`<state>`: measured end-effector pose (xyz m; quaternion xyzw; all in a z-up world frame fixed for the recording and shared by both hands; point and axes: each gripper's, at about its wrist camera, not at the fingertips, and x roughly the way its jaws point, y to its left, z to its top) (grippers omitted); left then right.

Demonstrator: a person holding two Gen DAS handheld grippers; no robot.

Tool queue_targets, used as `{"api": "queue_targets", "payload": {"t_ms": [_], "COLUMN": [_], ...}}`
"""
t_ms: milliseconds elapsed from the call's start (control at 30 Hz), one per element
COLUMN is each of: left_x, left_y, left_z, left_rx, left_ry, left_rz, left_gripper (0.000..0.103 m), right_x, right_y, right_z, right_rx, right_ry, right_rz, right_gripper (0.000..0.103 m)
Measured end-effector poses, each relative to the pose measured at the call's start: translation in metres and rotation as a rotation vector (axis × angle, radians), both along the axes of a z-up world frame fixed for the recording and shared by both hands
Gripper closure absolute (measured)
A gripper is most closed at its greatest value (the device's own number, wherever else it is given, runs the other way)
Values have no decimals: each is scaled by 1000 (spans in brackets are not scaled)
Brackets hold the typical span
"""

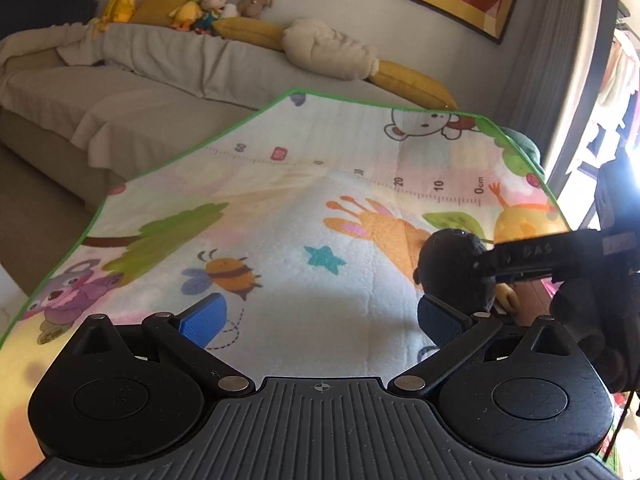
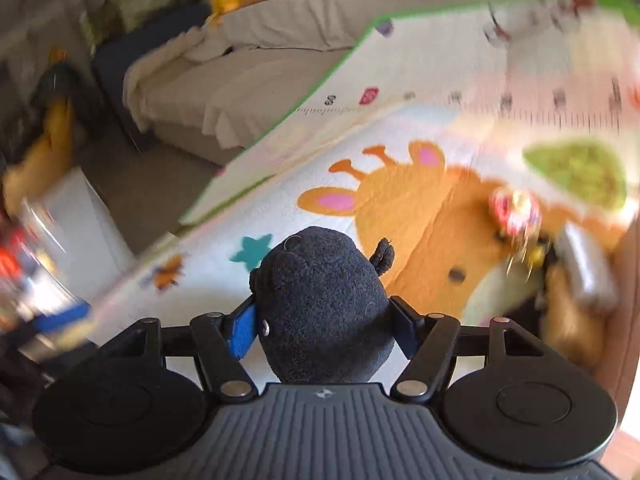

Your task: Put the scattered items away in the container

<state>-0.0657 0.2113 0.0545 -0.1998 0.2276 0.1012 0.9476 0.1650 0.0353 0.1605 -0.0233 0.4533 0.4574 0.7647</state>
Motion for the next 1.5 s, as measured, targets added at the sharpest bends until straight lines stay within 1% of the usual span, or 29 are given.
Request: {"api": "queue_targets", "payload": {"t_ms": [33,67,133,167,233,333,400,433,500,533,633,700,800,833,900,1000,1033,1067,1100,1133,1233,1300,1367,1433,1500], "left_x": [1,3,7,8,13,20,25,28,32,34,41,47,59,63,72,86,91,95,100,105,116,120,123,126,128], "left_y": [-3,-7,-17,-23,-39,-67,-85,-93,-106,-111,-120,-124,-134,-138,-145,-158,-161,-165,-168,-169,-170,-170,-170,-171,-172], "left_z": [1,3,6,7,9,9,6,4,2,1,-1,-1,0,0,0,-6,-9,-13,-17,-21,-29,-32,-33,-34,-35], "left_rx": [2,3,6,8,20,59,82,93,117,125,129,128,152,166,202,277,303,331,357,371,374,370,361,356,357], "left_ry": [-6,-13,-23,-27,-26,-3,20,31,48,55,77,93,116,122,124,130,135,140,146,153,154,140,128,133,140], "left_rz": [-18,-36,-80,-106,-174,-277,-329,-349,-376,-383,-393,-394,-383,-374,-359,-349,-350,-349,-346,-343,-342,-349,-358,-364,-370], "left_gripper": [0,0,0,0,0,0,0,0,0,0,0,0,0,0,0,0,0,0,0,0,0,0,0,0,0], "right_x": [6,10,11,9,5,0,-2,-2,-3,-3,-1,-1,-5,-8,-19,-43,-52,-63,-70,-80,-103,-112,-115,-113,-110], "right_y": [-19,-33,-58,-68,-82,-96,-98,-99,-102,-104,-116,-125,-148,-157,-178,-210,-219,-228,-233,-239,-251,-258,-263,-262,-260], "right_z": [0,-2,-12,-20,-36,-59,-69,-71,-68,-65,-56,-51,-39,-35,-25,-16,-15,-16,-18,-22,-35,-42,-51,-57,-60], "right_rx": [71,129,219,247,273,258,220,200,202,197,201,215,251,253,238,157,123,75,35,-29,-162,-186,-178,-183,-192], "right_ry": [145,251,407,458,527,570,541,494,416,383,321,300,240,205,97,-103,-161,-229,-271,-324,-419,-417,-374,-353,-351], "right_rz": [-39,-74,-147,-181,-243,-329,-374,-385,-383,-389,-383,-375,-366,-372,-393,-439,-453,-468,-471,-469,-473,-470,-471,-476,-481], "right_gripper": [35,35,35,35,35,35,34,33,30,27,25,23,21,20,18,10,3,0,0,0,0,0,0,0,0]}}
